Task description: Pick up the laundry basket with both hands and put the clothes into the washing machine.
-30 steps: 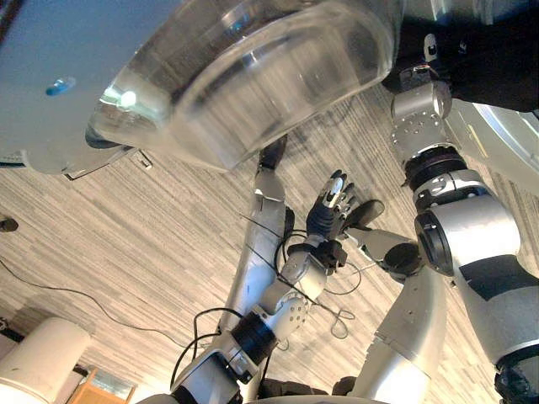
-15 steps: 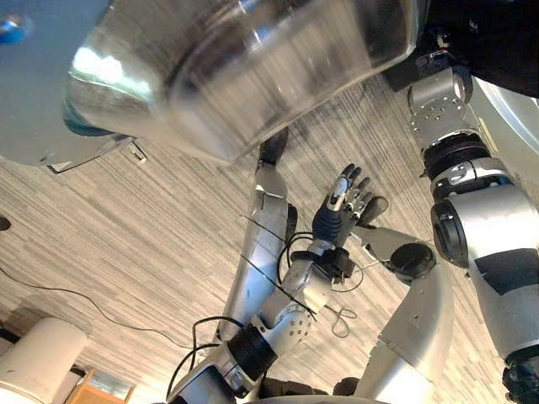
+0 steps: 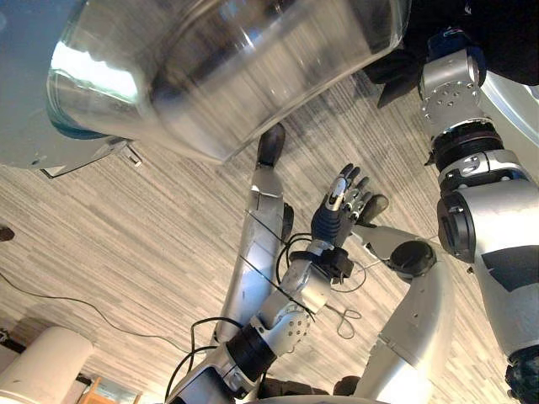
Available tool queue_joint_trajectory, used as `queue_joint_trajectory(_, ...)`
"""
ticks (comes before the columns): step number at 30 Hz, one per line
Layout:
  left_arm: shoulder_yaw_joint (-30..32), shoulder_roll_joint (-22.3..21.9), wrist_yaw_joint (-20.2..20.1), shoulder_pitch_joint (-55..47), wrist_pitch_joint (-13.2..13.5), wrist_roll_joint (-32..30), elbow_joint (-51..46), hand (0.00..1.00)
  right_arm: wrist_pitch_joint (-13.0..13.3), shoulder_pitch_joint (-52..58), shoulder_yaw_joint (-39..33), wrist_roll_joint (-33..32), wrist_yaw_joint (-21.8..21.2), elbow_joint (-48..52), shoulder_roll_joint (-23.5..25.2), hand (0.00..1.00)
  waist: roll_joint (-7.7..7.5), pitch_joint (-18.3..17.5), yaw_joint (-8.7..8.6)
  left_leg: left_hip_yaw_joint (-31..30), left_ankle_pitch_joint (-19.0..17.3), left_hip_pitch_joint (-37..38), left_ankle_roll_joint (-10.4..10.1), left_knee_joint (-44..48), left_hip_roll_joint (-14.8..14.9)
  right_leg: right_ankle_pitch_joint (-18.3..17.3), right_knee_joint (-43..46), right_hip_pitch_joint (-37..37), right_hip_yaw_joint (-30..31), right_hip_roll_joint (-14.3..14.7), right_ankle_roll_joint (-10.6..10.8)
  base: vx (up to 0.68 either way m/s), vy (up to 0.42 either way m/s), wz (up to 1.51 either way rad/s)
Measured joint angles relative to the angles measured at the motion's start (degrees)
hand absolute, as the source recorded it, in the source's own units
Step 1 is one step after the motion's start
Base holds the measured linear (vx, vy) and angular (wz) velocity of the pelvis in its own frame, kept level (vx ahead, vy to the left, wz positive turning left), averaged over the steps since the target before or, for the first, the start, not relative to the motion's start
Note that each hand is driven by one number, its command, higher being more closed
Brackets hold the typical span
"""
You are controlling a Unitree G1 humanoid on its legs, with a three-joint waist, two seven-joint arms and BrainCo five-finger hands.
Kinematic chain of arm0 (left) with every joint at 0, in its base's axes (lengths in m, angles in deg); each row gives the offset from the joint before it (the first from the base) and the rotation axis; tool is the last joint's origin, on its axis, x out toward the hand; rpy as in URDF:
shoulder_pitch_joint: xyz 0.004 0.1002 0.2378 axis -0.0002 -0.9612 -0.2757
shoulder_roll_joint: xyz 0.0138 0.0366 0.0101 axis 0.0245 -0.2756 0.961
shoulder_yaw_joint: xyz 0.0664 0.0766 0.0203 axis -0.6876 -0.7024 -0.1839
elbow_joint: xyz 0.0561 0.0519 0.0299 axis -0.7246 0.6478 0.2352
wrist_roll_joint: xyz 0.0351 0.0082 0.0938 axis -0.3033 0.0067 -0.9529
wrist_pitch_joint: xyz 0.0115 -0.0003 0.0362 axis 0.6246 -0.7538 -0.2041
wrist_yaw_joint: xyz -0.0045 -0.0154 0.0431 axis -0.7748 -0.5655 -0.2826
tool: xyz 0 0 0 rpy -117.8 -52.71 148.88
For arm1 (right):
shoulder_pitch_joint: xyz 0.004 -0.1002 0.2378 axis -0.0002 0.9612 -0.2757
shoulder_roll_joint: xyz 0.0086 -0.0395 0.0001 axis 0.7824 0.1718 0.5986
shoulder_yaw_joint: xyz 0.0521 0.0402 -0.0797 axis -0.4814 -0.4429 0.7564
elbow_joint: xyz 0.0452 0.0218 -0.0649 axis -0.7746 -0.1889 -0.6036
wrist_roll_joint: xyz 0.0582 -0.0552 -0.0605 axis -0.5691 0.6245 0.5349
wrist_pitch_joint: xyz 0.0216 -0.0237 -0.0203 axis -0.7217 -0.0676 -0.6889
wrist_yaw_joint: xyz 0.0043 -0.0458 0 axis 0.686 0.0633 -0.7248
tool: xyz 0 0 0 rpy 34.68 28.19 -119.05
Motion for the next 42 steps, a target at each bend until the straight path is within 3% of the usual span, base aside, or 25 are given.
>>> queue_joint_trajectory(3, 4.05, 0.23, -0.06, -0.57, 0.09, 0.06, -0.46, 0.0, 0.0, 0.62, -1.41, -0.28, 0.48, 3.99, 1.64, 1.0, 0.02, 0.01, -0.83, 1.44, 0.41, 0.72, 0.64, 0.42, 0.9, 1.03, -0.16, 0.32, 1.11, 0.34, 0.47, -0.11, 0.048, -0.13)
queue_joint_trajectory(9, 12.89, -0.02, -0.14, -1.06, -0.09, 0.3, 0.23, 0.0, 0.25, 5.49, -3.24, -1.74, 1.96, 22.73, 5.43, 1.0, 0.0, 0.01, -2.33, 3.84, 1.13, 2.46, 1.79, -0.45, 3.57, 4.26, -1.93, 0.59, 3.45, 2.56, 0.7, -0.14, 0.051, -0.25)
queue_joint_trajectory(11, 15.08, -0.02, -0.2, -1.16, -0.11, 0.28, 1.27, 0.0, 3.65, 5.6, -3.72, 0.27, 2.2, 28.83, 5.79, 1.0, 0.0, 0.01, -3.34, 3.97, 1.41, 3.26, 2.11, -0.92, 3.92, 5.19, -2.71, 1.37, 3.46, 3.03, 0.58, -0.12, 0.047, -0.1)
queue_joint_trajectory(12, 16.61, -0.25, -0.25, -0.93, -0.53, 0.26, 3.1, 0.0, 8.38, 5.5, -7.14, 4.45, 1.82, 35.57, 5.03, 1.0, 0.0, 0.01, -4.02, 4.19, 1.84, 4.21, 2.55, -1.77, 3.92, 5.4, -3.36, 2.15, 3.46, 3.01, 0.87, -0.09, 0.036, 0.06)
queue_joint_trajectory(13, 17.36, -0.45, -0.24, -0.59, -0.61, 0.25, 4.41, 0.0, 10.86, 5.32, -8.78, 6.34, 1.28, 38.71, 3.72, 1.0, 0.0, 0.01, -4.2, 4.39, 2.06, 4.72, 2.6, -2.27, 3.92, 5.52, -3.7, 2.6, 3.49, 2.97, 0.93, -0.1, 0.037, 0.14)
queue_joint_trajectory(14, 18.59, -0.84, -0.25, 0.13, -0.79, 0.26, 7.38, 0.0, 15.21, 4.3, -11.44, 9.48, 0.18, 43.12, 0.01, 1.0, 0.0, 0.01, -4.64, 4.89, 2.33, 5.98, 2.63, -3.31, 3.97, 5.64, -4.44, 3.69, 3.54, 2.9, 0.96, -0.1, 0.031, 0.18)
queue_joint_trajectory(15, 19.76, -0.84, -0.2, 1.0, -0.82, 0.27, 10.75, 0.0, 17.49, 3.37, -11.99, 13.34, -0.75, 41.88, -3.52, 1.0, -0.07, -0.03, -5.5, 5.56, 2.62, 7.46, 2.58, -4.5, 4.22, 5.74, -5.4, 4.98, 3.69, 2.91, 1.12, -0.09, 0.029, 0.15)
queue_joint_trajectory(17, 20.67, -0.9, -0.21, 1.65, -0.83, 0.3, 14.92, 0.0, 18.3, 5.24, -12.55, 13.77, -0.31, 40.86, -3.08, 1.0, -0.13, -0.02, -6.01, 6.59, 2.74, 9.25, 2.55, -6.18, 4.96, 6.19, -7.26, 6.54, 3.58, 3.35, 1.39, -0.05, 0.029, -0.04)
queue_joint_trajectory(22, 20.38, -1.76, -0.16, 1.66, -1.86, 0.42, 18.29, 0.0, 18.52, 3.01, -12.33, 13.36, -0.01, 39.8, -3.24, 1.0, -0.15, -0.02, -6.18, 6.97, 3.78, 9.75, 3.84, -6.3, 6.04, 7.93, -9.24, 7.28, 3.38, 4.89, 1.06, 0.0, 0.024, -0.12)
queue_joint_trajectory(25, 20.4, -1.77, -0.17, 1.65, -1.73, 0.4, 18.42, 0.0, 18.47, -0.4, -11.78, 13.14, -0.22, 33.3, -4.55, 1.0, -0.15, -0.02, -6.35, 6.98, 3.76, 9.76, 3.86, -6.28, 6.25, 7.94, -9.42, 7.44, 3.28, 4.96, 1.06, 0.0, 0.004, -0.01)
queue_joint_trajectory(30, 19.05, -1.85, -0.57, 1.67, -1.57, 0.26, 20.06, 0.0, 13.43, -6.45, -7.51, 11.34, -0.29, 18.68, -7.73, 1.0, -0.11, -0.01, -6.27, 7.58, 3.34, 10.28, 3.75, -7.6, 6.67, 7.93, -9.68, 7.51, 3.39, 4.72, 0.69, -0.07, 0.023, -0.01)
queue_joint_trajectory(34, 15.2, -1.32, -1.2, 1.0, -1.72, 0.18, 23.57, 0.0, 11.58, -9.15, -2.6, 10.35, -0.09, 12.83, -6.6, 1.0, -0.1, -0.01, -5.76, 9.31, 3.92, 12.63, 3.54, -11.48, 7.44, 9.56, -12.93, 8.5, 3.51, 5.13, 0.19, -0.06, 0.014, -0.02)
queue_joint_trajectory(35, 13.57, -1.12, -1.21, 0.78, -1.69, 0.18, 23.85, 0.0, 11.46, -9.24, -2.09, 9.76, -0.11, 12.74, -5.69, 0.0, -0.1, -0.01, -5.24, 9.57, 4.27, 12.95, 3.7, -12.07, 7.73, 9.76, -13.53, 8.65, 3.45, 5.42, 0.11, -0.02, 0.017, -0.14)
queue_joint_trajectory(42, 10.94, -1.06, -1.33, 0.42, -1.26, 0.34, 22.5, 0.0, 11.15, -13.12, -0.07, 6.4, -0.33, 9.98, -4.69, 0.0, -0.08, -0.02, -3.54, 9.68, 5.46, 12.87, 4.2, -12.7, 7.7, 10.13, -15.05, 9.03, 2.7, 5.88, 0.29, 0.0, 0.003, 0.0)
